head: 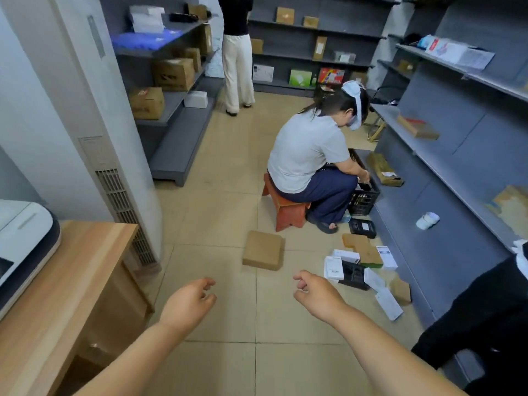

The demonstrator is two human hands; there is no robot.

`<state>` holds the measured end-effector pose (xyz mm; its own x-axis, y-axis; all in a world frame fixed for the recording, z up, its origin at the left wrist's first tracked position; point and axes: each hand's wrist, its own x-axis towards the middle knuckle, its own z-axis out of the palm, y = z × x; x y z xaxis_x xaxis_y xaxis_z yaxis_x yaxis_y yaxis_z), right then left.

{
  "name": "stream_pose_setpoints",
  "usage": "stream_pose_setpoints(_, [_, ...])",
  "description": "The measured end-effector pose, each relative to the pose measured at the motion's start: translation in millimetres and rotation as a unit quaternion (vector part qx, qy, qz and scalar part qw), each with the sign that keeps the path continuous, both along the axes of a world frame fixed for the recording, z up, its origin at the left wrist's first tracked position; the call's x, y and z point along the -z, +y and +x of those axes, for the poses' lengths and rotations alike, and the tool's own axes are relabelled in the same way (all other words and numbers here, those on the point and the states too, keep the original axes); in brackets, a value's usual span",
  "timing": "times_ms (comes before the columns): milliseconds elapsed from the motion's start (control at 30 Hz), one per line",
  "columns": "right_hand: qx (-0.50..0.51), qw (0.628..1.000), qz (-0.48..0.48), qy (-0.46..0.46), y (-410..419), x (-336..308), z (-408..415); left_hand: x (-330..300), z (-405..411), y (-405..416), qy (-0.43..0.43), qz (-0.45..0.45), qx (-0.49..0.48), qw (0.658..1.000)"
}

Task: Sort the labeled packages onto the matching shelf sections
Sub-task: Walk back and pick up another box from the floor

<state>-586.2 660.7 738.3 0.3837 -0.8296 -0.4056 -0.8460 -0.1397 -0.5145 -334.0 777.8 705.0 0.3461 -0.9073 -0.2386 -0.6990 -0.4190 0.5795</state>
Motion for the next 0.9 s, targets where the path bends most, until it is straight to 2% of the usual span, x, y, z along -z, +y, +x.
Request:
stream_pose_setpoints(200, [-0.01, 1.0, 0.012, 0.009, -97.6, 7.8, 32.9, 3.2, 25.7, -84.8, -0.013, 0.011, -0.033, 0.999])
stream_pose_setpoints(367, [-0.004, 1.0, 0.024, 0.017, -165.7, 21.6, 69.2, 15.1, 59.7, -155.1, 0.007, 0.02, -0.019, 1.0])
stream_pose_setpoints(700, [0.092, 0.994, 0.06, 0.006, -283.7, 39.5, 143.0, 38.9, 146.9, -310.3, -0.004, 0.062, 0.039, 0.997])
stream_pose_setpoints(900, [0.136, 0.987, 0.081, -0.025, -357.0, 57.4, 163.1, 56.3, 166.8, -395.3, 0.017, 0.062, 0.049, 0.997])
